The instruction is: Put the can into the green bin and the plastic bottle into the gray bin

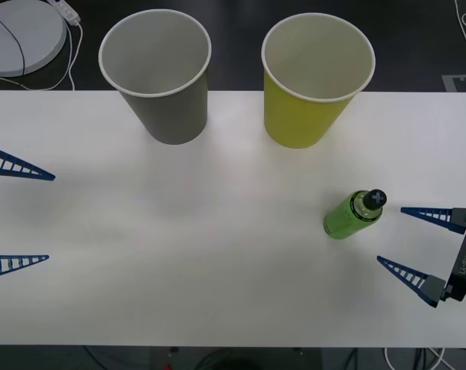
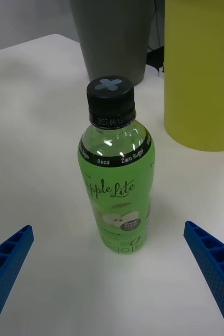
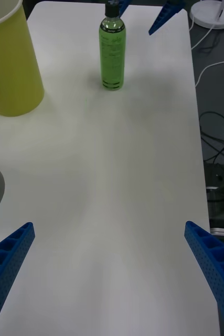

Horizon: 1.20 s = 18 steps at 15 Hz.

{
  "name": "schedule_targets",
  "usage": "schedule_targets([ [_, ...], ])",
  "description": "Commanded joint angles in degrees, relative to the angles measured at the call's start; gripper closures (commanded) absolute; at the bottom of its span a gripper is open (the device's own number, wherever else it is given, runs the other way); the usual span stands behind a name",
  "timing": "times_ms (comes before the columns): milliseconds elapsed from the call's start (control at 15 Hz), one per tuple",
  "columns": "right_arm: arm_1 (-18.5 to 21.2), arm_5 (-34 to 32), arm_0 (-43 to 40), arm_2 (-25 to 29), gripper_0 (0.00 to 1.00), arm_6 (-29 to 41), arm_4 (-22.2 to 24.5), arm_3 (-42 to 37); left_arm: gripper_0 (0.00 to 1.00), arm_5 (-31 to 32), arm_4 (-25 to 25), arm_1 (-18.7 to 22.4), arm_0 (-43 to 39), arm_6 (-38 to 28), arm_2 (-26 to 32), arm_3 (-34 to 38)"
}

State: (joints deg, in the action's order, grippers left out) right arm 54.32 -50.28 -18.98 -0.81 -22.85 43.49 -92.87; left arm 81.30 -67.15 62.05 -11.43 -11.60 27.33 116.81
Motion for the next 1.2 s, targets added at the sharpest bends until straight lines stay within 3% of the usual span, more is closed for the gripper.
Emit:
schedule_targets([
  [67,-0.09,1.06,2.1,-1.56,0.0,0.08,0.01,0.15,0.0,0.0,0.0,0.0,0.0,0.0,0.0,0.0],
  [1200,-1.23,10.2,11.77,-11.84,0.0,0.52,0.36,0.15,0.0,0.0,0.0,0.0,0.0,0.0,0.0,0.0],
])
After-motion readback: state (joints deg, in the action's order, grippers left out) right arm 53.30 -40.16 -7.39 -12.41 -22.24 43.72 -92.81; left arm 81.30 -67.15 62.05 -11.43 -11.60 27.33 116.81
